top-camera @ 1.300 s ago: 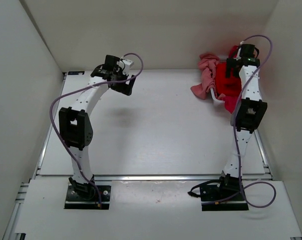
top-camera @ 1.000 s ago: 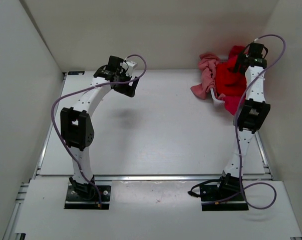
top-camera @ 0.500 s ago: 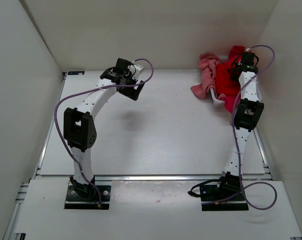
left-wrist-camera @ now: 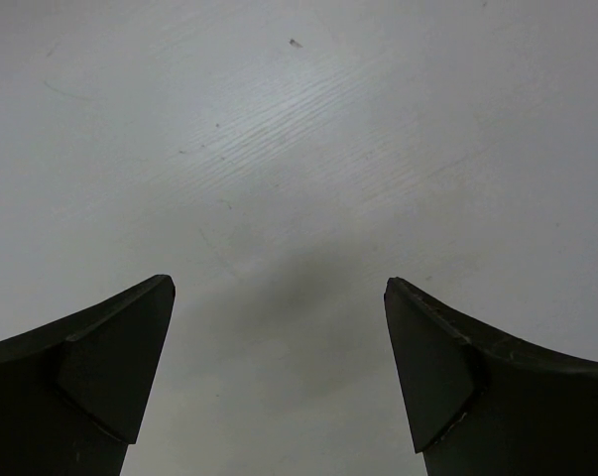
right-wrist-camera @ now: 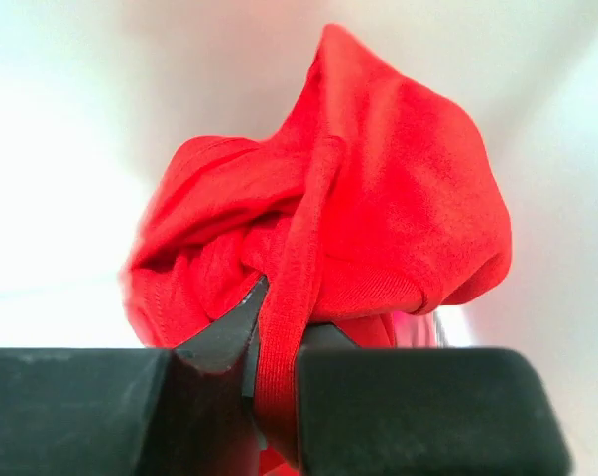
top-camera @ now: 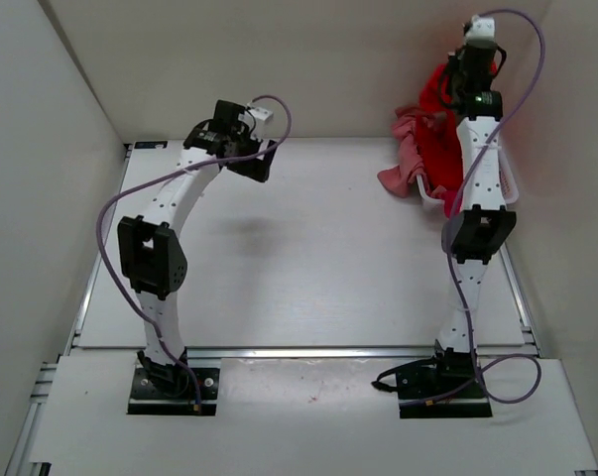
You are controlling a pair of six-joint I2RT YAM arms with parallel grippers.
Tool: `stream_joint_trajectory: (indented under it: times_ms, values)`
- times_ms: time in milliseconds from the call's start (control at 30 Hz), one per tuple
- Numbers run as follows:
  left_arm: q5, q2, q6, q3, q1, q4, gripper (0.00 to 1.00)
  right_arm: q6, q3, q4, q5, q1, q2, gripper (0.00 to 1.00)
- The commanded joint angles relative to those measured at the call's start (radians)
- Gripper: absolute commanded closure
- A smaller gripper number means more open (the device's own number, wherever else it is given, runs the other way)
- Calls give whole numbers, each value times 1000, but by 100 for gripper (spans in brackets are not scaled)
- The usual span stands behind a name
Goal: Fold and stack the t-shirts
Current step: Grab crumpled tshirt from bin with the right arm, then move the tshirt to the center of the board
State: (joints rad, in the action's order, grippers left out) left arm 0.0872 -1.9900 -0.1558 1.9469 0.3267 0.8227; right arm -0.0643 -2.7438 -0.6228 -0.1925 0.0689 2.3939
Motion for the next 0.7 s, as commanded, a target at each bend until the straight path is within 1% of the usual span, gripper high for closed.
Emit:
stream_joint_trajectory:
  times_ms: [0, 33, 100, 133, 167, 200, 233, 300, 367, 400, 433, 467, 500, 533, 567, 600, 667]
  values:
    - [110, 83, 59, 67, -95, 7, 2, -132, -80, 273, -111, -125, -251, 100]
    - [130, 92, 79, 75, -129, 4, 1, -176, -77, 297, -128, -176, -289, 100]
    - [183, 109, 97, 78, -184, 15, 1, -233, -76, 421, -159, -272, -326, 100]
    - [192, 123, 85, 80, -210, 24, 2, -268, -76, 448, -144, -334, -353, 100]
    - [178, 138, 78, 80, -218, 41, 2, -276, -74, 495, -124, -412, -364, 100]
    - [155, 152, 59, 80, -225, 44, 2, -319, -77, 541, -107, -502, -378, 100]
    - [122, 166, 32, 67, -236, 58, 1, -362, -77, 563, -108, -547, -380, 100]
    - [115, 204, 7, 37, -250, 52, 1, -344, -77, 554, -102, -688, -371, 100]
    - [124, 227, 16, 23, -280, 52, 2, -306, -79, 485, -70, -754, -360, 100]
    - [140, 240, 21, 11, -302, 59, 2, -295, -76, 421, -39, -768, -358, 100]
    - [154, 255, 24, 4, -313, 56, 2, -261, -62, 363, -48, -764, -358, 94]
    - [161, 261, 24, -6, -327, 55, 1, -193, -47, 338, -59, -755, -360, 86]
    - [148, 278, 21, -14, -327, 47, 1, -155, 8, 292, -88, -726, -366, 81]
    - [137, 286, 16, -29, -362, 36, 1, -84, 79, 234, -97, -712, -387, 75]
    - [119, 304, 1, -45, -379, 26, 2, -7, 161, 207, -73, -671, -410, 73]
    - [100, 328, -11, -51, -380, 17, 1, 29, 209, 161, -30, -638, -450, 71]
    - [79, 358, -30, -86, -400, 0, 1, 160, 467, 143, 31, -589, -519, 55]
